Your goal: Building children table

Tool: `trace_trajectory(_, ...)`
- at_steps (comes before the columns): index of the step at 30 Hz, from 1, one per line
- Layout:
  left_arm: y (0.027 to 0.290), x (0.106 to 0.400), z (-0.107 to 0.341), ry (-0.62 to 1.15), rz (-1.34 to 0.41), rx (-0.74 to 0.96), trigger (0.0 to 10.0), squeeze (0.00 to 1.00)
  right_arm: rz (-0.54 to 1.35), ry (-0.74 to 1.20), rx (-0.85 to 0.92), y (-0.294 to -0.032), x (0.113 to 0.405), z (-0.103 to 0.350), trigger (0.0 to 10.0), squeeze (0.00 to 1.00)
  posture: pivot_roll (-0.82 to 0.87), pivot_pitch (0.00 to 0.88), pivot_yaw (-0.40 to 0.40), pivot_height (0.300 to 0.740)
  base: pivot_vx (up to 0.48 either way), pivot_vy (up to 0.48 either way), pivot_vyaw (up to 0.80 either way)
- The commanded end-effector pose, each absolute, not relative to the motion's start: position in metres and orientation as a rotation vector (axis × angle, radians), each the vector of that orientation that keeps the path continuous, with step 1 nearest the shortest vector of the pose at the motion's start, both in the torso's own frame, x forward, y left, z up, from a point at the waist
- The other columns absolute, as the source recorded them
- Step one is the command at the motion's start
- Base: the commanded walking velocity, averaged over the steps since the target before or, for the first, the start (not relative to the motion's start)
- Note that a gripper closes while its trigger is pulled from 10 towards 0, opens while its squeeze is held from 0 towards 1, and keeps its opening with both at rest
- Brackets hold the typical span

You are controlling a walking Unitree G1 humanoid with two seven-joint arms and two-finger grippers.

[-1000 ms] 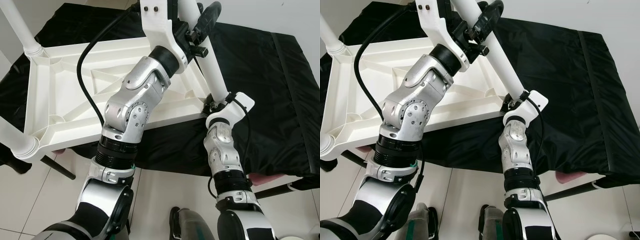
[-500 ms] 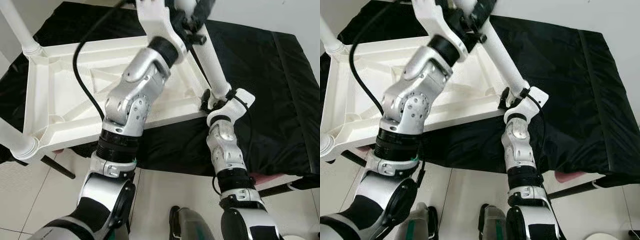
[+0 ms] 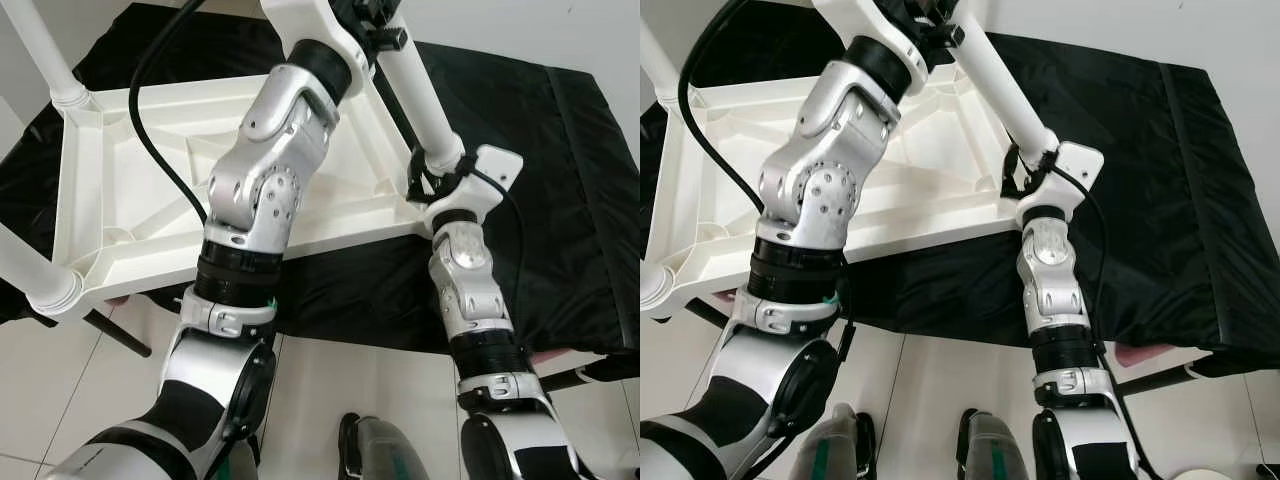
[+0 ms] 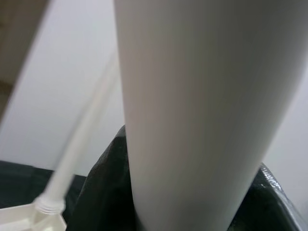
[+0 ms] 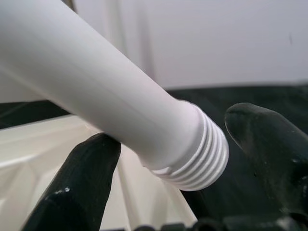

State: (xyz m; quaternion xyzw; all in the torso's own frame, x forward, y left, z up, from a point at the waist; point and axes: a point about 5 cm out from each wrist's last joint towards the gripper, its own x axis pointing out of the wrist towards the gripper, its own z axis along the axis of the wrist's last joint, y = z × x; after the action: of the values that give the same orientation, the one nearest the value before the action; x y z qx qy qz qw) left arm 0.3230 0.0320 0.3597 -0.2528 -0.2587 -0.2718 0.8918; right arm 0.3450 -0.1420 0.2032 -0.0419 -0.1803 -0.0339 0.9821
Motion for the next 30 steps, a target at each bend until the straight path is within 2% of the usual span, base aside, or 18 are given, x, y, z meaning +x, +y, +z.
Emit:
trace_trajectory(1,0.031,0.323,0.363,-0.551,-0.534,-0.539,10.0,0.00,-0.048,-0.411,-0.120,-0.138,0.344,0.211,10.0,0.00,-0.03,0.044,-0.037,0.740,0.000,0.000,0.00)
trace_trajectory(12,0.030,0.328,0.365,-0.524,-0.496,-0.547,10.0,0.00,-0.073,-0.509,-0.241,-0.126,0.346,0.220,10.0,0.00,-0.03,0.042,-0.034,0.740,0.000,0.000,0.00)
trace_trajectory(21,0.020,0.322,0.371,-0.522,-0.514,-0.552,10.0,0.00,-0.129,-0.574,-0.427,-0.108,0.357,0.223,10.0,0.00,-0.01,0.069,-0.029,0.740,0.000,0.000,0.00)
trace_trajectory(30,0.017,0.319,0.374,-0.533,-0.525,-0.540,10.0,0.00,-0.121,-0.571,-0.468,-0.096,0.360,0.218,10.0,0.00,-0.01,0.075,-0.028,0.740,0.000,0.000,0.00)
